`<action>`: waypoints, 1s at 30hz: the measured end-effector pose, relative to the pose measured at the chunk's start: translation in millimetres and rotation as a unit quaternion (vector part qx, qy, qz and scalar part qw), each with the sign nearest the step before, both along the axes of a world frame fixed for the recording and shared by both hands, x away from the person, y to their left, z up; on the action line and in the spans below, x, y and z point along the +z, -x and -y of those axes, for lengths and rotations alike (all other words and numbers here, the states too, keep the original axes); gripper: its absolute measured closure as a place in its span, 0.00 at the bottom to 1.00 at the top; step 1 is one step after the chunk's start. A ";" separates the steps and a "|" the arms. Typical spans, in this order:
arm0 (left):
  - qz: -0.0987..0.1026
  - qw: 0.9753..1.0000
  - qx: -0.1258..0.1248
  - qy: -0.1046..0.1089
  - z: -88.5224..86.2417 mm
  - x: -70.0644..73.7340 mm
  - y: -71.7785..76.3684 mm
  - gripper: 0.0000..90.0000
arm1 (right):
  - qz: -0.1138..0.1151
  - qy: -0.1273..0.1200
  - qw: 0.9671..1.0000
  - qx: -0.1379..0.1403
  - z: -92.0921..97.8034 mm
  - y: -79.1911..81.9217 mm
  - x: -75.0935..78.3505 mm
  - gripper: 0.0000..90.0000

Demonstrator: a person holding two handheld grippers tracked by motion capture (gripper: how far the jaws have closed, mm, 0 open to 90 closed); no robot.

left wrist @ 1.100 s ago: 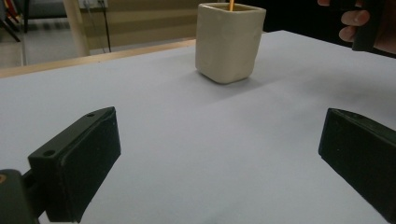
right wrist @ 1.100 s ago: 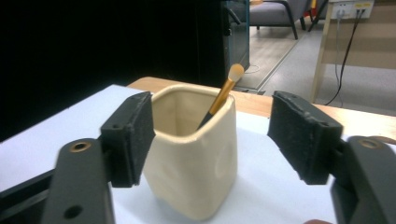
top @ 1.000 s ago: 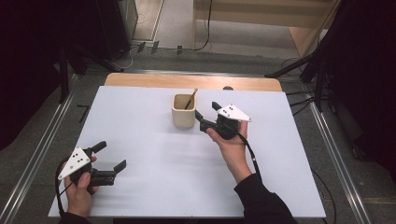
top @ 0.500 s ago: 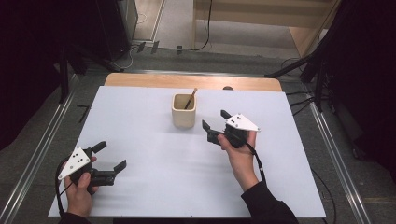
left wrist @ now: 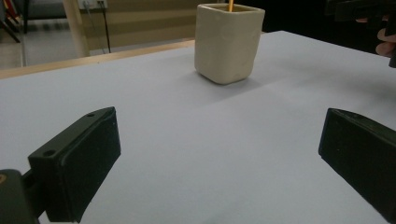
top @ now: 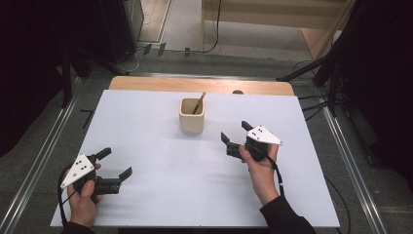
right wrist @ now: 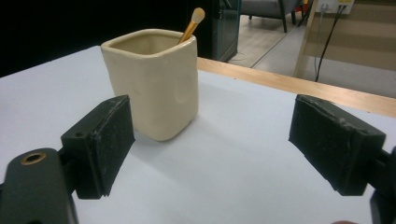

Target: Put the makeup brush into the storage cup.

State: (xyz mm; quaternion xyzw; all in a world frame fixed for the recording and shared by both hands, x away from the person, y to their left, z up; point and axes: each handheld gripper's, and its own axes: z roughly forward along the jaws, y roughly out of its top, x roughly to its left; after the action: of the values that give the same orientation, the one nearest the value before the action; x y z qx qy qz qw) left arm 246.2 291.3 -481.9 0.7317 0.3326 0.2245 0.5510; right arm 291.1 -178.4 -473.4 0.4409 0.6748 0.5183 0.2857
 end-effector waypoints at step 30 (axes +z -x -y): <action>0.005 1.000 -0.001 0.005 -0.6 2.2 0.2 0.00 | -0.006 0.011 1.000 -0.013 38.3 33.2 -19.8 0.13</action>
State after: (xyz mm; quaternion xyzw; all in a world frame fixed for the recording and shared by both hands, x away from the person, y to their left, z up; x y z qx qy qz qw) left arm 246.0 291.9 -479.7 0.7284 0.3301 0.2254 0.5565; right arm 257.9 -216.7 -493.2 0.4495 0.6764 0.5044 0.2932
